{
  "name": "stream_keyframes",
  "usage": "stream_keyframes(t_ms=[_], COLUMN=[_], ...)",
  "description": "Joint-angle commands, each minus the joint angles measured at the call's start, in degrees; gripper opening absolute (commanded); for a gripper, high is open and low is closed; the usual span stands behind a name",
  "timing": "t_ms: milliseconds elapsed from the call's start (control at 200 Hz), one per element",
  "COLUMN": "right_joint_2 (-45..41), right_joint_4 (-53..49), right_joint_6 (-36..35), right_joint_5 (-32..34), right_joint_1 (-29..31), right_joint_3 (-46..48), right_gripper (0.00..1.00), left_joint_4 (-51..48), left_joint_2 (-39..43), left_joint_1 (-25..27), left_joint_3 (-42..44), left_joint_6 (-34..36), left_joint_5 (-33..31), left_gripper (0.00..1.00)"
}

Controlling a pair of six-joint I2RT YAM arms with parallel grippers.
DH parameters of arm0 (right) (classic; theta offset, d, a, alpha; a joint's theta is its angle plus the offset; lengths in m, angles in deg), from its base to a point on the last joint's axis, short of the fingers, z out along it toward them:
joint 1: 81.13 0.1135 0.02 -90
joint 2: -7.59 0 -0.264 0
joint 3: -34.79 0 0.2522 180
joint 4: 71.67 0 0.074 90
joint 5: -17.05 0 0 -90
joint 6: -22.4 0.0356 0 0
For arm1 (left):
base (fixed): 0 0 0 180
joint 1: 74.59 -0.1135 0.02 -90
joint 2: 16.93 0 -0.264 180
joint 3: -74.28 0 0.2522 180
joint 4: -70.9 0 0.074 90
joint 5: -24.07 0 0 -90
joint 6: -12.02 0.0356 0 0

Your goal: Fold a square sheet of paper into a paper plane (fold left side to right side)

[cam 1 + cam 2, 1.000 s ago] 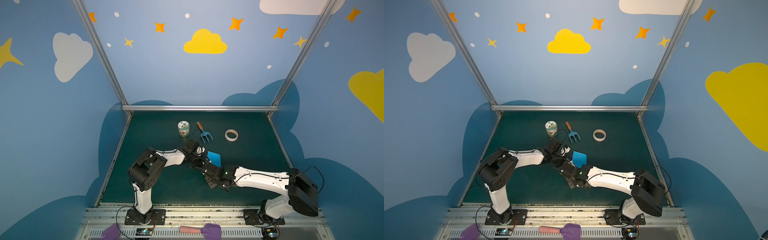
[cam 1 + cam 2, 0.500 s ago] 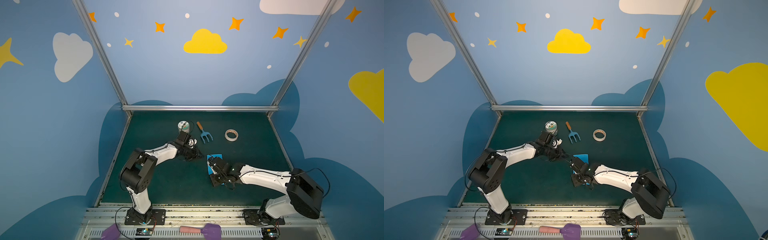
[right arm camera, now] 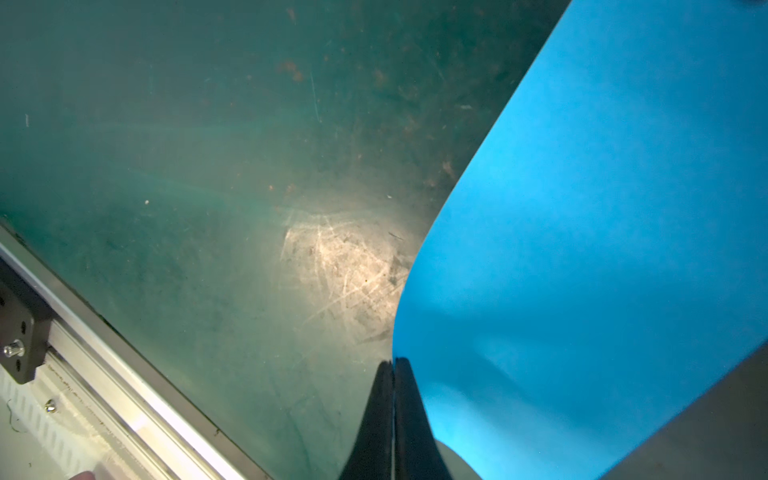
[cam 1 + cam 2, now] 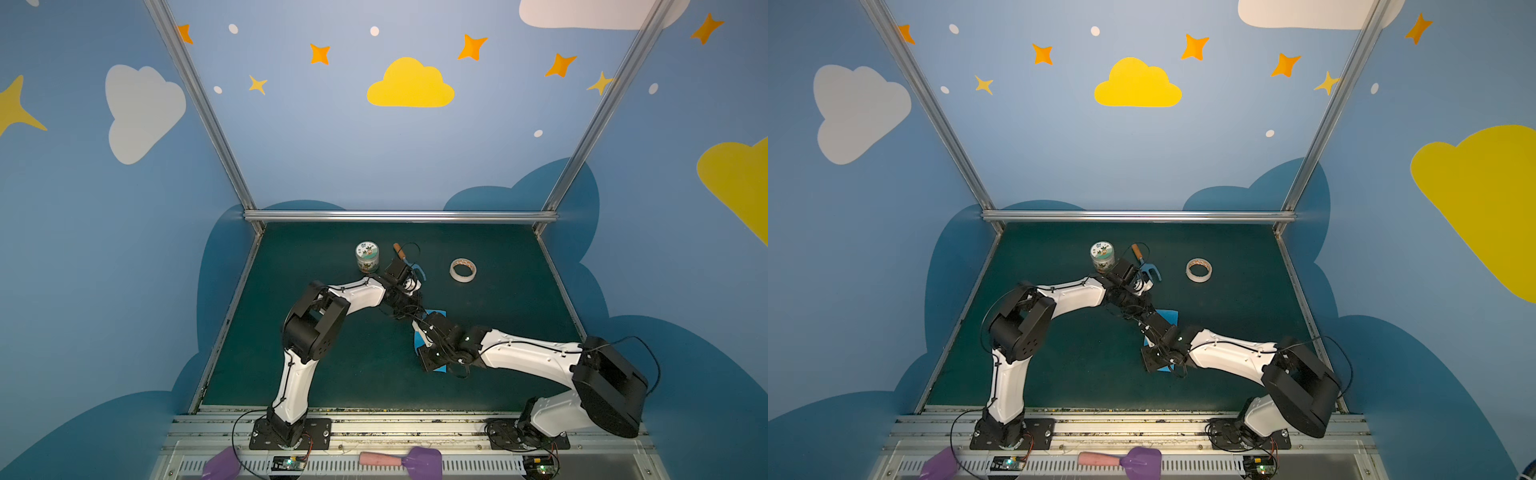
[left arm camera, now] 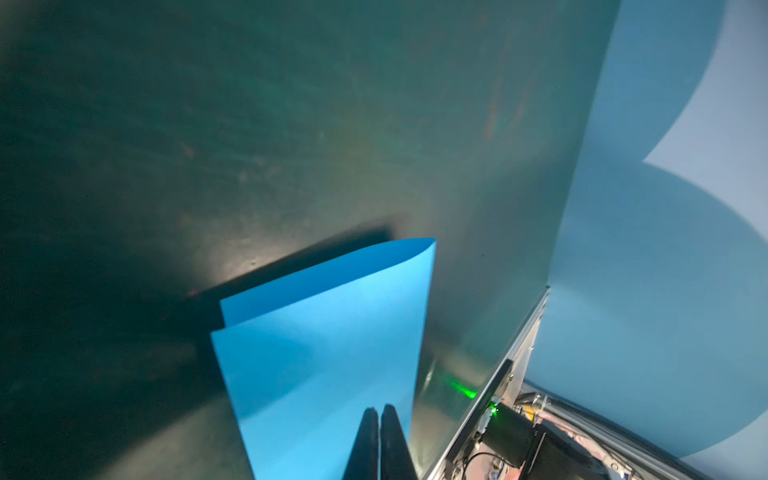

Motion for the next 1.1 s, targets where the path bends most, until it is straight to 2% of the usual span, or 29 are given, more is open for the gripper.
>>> stream_keyframes(t_ms=[0, 405, 746, 1091], right_joint_2=[-1.8, -1.8, -0.3, 2.4], right_joint_4=[1.0, 0.1, -0.5, -0.3], right_joint_6=[0.7, -2.6, -5.8, -7.5], right_joint_5=[-1.4, -4.0, -4.8, -5.1], right_joint_1=[-0.9, -7.6, -14.1, -17.6], right_joint_3=[0.9, 1.8, 1.7, 1.4], right_gripper=[0.00, 0.00, 0.00, 0.00], left_joint_4=[-3.3, -8.7, -8.1, -7.8], left_joint_2=[-1.3, -3.5, -3.6, -3.5], left_joint_1=[-0.5, -0.3, -0.2, -0.2], left_joint_3=[-1.0, -0.7, 0.7, 0.8], left_joint_6=[2.4, 7.3, 7.2, 7.0], left_joint_5=[-0.4, -4.8, -5.3, -5.2], left_gripper=[0.06, 0.04, 0.04, 0.04])
